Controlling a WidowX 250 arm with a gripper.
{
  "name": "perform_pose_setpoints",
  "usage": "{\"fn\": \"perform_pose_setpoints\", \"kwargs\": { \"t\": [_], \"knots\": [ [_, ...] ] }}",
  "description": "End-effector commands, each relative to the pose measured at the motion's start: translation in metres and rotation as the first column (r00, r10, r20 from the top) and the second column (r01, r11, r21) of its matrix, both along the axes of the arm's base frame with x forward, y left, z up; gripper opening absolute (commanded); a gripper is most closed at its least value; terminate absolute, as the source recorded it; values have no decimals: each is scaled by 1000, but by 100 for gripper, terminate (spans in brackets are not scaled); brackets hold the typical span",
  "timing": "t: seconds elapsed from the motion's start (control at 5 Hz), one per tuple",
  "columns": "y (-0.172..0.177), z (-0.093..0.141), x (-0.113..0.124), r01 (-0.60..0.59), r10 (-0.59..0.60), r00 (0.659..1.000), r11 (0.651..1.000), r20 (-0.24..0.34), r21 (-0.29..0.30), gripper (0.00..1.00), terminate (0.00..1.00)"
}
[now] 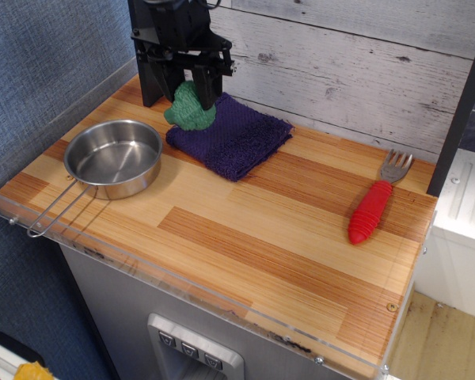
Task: Put the broccoli onto the purple napkin
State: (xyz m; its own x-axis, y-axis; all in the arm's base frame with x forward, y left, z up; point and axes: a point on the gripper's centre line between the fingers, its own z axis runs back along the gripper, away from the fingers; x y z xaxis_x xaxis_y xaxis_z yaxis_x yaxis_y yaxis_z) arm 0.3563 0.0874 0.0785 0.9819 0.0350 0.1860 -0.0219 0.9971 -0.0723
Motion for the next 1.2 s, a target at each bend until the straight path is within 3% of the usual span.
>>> {"fn": "perform_pose_setpoints", "kwargs": {
  "t": [0.0,0.2,0.4,0.6,1.0],
  "knots": [
    [-11,-5,26,18,-18,1000,999,8,34,0,0],
    [-15,-9,36,16,-16,1000,999,19,29,0,0],
    [-18,-11,41,44,-44,999,997,-1,62,0,0],
    [-21,-4,36,35,-36,999,999,30,36,100,0],
    [-31,53,6,23,-23,990,1000,142,4,100,0]
  ]
}}
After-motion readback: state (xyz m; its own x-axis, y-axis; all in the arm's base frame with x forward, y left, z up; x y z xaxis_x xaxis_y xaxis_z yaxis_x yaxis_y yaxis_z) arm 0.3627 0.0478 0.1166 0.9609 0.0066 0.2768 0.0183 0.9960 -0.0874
